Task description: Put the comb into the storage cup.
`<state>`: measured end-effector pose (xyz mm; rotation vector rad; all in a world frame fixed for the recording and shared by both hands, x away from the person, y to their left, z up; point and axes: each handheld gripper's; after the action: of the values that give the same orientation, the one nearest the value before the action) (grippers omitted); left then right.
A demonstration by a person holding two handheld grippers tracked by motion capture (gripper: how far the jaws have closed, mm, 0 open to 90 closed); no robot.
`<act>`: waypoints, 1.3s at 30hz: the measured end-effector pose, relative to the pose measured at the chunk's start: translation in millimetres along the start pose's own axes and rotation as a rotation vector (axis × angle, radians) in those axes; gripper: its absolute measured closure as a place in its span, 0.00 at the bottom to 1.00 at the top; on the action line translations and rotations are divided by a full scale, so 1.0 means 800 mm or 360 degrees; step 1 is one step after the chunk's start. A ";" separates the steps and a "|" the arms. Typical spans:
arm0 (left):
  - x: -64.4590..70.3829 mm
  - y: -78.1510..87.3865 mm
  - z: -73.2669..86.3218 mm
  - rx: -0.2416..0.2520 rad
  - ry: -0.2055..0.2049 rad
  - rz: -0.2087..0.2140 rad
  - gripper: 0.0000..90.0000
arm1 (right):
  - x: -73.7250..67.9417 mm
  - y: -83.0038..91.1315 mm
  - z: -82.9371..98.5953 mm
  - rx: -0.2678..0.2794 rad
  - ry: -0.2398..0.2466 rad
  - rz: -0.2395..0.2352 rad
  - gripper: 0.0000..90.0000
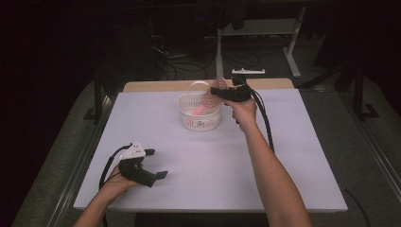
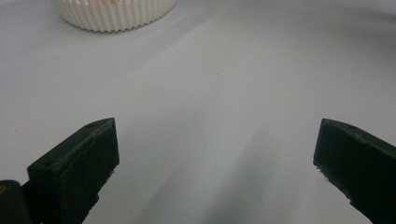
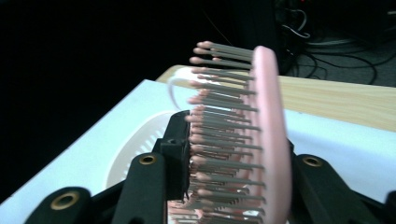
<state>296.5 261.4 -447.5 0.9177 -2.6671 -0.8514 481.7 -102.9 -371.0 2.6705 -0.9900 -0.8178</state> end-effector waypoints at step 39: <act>-0.003 0.002 0.000 -0.0004 0.0009 -0.0004 0.00 | 0.012 0.043 0.008 -0.0147 0.0199 0.0170 0.11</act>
<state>297.5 263.6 -446.9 0.9215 -2.6601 -0.8510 465.1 -135.2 -368.9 2.5322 -1.0277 -0.6498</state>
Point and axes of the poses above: each handheld gripper's, and its own axes: y roughly backward along the jaws, z roughly out of its underside, x roughly to its right, and after that the axes turned 6 degrees about -z, right-handed
